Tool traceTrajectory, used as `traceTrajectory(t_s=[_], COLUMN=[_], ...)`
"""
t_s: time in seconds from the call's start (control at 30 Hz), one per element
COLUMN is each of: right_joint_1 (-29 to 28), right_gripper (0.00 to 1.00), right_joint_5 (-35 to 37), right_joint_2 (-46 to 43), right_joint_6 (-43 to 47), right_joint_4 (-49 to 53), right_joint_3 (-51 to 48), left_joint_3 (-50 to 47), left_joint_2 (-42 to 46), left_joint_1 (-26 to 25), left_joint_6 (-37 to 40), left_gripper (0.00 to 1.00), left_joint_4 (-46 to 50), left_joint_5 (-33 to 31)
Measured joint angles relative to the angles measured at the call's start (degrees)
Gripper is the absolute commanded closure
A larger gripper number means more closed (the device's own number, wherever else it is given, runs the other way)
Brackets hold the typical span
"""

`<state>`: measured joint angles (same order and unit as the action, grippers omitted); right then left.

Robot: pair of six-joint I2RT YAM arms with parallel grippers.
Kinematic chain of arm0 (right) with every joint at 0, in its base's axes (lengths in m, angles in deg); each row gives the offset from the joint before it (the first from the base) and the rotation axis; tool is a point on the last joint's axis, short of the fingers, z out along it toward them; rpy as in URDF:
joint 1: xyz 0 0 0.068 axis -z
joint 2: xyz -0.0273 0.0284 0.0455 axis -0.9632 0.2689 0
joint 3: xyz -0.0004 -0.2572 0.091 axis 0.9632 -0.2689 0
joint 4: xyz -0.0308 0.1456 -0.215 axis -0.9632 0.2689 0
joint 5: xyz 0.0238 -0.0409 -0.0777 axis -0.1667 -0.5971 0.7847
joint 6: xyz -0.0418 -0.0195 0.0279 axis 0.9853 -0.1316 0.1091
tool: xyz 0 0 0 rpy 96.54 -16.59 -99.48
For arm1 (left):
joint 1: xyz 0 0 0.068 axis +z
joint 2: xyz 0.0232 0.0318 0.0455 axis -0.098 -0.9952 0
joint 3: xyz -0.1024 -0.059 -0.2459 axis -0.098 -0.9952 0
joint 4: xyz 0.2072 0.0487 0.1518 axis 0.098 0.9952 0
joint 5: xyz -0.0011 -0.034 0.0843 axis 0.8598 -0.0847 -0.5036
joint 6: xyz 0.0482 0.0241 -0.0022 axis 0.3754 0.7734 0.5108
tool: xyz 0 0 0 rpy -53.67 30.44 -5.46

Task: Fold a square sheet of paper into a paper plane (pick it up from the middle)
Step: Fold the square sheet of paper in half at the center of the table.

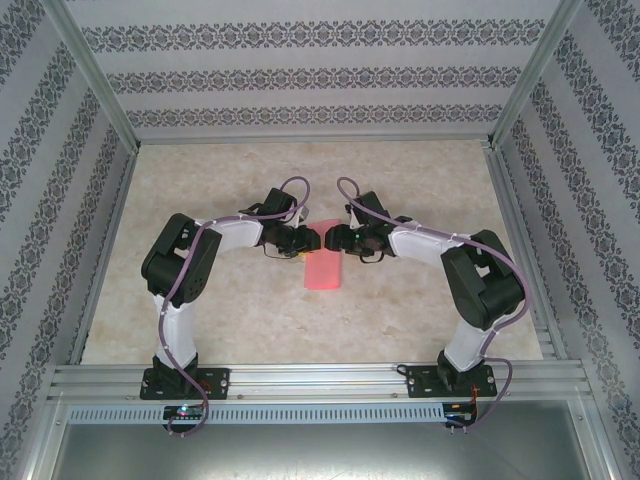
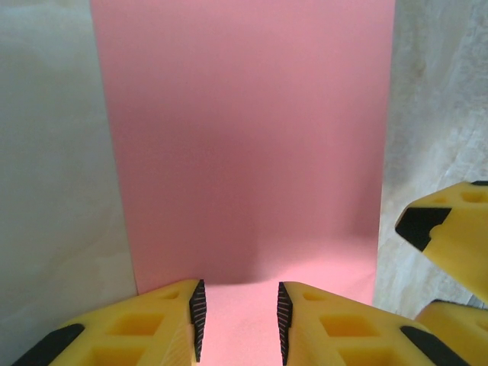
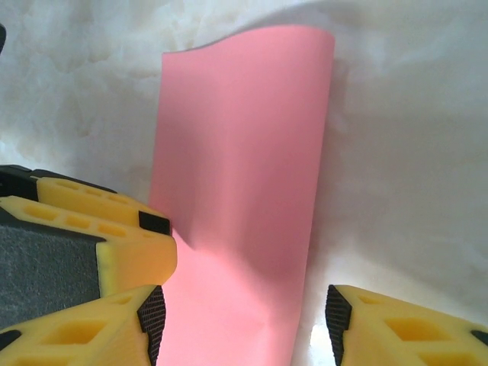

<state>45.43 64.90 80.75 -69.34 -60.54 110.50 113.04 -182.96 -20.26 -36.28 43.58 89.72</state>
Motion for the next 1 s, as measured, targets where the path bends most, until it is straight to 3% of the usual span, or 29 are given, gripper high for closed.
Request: traceTrajectory(t_s=[0.4,0.67,1.0], right_joint_1=[0.4,0.5,0.7], right_gripper=[0.46,0.62,0.64], right_joint_5=[0.3,0.0,0.2], right_joint_2=[4.8,5.0,5.0], right_joint_6=[3.3,3.7,4.4], right_joint_4=[3.7,3.6,3.7], right_joint_3=[2.6,2.6,2.6], left_joint_3=[0.2,0.3,2.1], left_joint_2=[-0.2,-0.2,1.4], left_joint_1=[0.0,0.0,0.0], left_joint_6=[0.0,-0.2,-0.2], left_gripper=[0.66,0.66,0.65], left_joint_4=[0.0,0.0,1.5], left_joint_5=[0.0,0.5,1.0])
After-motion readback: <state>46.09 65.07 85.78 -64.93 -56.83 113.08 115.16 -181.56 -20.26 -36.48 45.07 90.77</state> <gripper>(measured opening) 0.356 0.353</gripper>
